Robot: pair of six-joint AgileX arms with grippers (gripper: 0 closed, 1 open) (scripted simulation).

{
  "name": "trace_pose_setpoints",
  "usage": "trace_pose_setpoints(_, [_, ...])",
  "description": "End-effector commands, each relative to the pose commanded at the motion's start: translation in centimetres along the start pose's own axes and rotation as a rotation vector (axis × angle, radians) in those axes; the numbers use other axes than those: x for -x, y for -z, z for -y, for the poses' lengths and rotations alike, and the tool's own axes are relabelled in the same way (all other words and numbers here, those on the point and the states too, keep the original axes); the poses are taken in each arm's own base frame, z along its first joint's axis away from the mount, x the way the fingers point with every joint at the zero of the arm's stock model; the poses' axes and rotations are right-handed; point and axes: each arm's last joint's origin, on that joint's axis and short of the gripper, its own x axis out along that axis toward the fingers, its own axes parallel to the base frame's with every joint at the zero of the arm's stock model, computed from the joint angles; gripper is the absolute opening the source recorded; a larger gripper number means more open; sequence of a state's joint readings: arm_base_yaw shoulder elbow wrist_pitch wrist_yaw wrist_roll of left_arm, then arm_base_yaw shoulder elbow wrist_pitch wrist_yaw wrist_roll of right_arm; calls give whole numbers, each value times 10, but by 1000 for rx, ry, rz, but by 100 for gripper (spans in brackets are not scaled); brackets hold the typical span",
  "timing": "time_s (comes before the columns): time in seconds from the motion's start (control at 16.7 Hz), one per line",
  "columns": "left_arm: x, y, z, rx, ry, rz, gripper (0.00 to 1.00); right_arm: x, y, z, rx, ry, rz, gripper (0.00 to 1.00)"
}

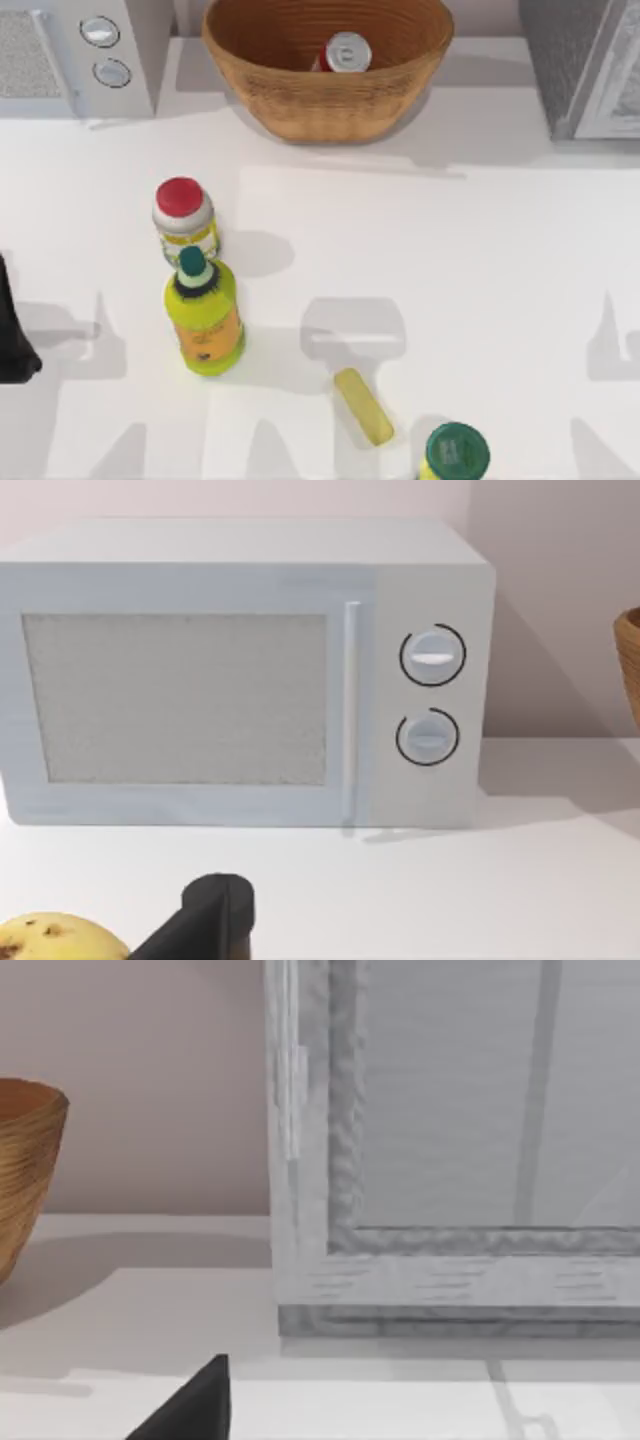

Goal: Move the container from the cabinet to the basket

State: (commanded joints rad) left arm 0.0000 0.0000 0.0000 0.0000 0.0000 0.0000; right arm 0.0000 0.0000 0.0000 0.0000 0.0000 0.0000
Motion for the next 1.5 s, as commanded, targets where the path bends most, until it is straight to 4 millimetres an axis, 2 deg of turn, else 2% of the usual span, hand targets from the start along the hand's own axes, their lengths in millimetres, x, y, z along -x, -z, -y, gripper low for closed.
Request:
trace_pose_setpoints(0.36, [0, 0, 0, 0, 0, 0, 100, -1, -3, 0, 0, -4, 5, 100])
trace_pose_setpoints(0.6, [0, 0, 0, 0, 0, 0, 100, -8, -21, 10, 5, -9, 47, 100])
trace_pose_setpoints(0.78, [0, 0, 0, 0, 0, 0, 100, -21, -37, 27, 16, -7, 60, 100])
trace_pose_setpoints(0.9, [0, 0, 0, 0, 0, 0, 100, -34, -44, 44, 23, -4, 56, 100])
trace_pose_setpoints(1.08, [0, 0, 0, 0, 0, 0, 100, -51, -45, 81, 23, 1, 36, 100])
trace_pose_setpoints(1.26, [0, 0, 0, 0, 0, 0, 100, -61, -35, 125, 15, 2, 16, 100])
trace_pose_setpoints(1.5, [0, 0, 0, 0, 0, 0, 100, -57, -14, 175, 3, 0, 2, 100])
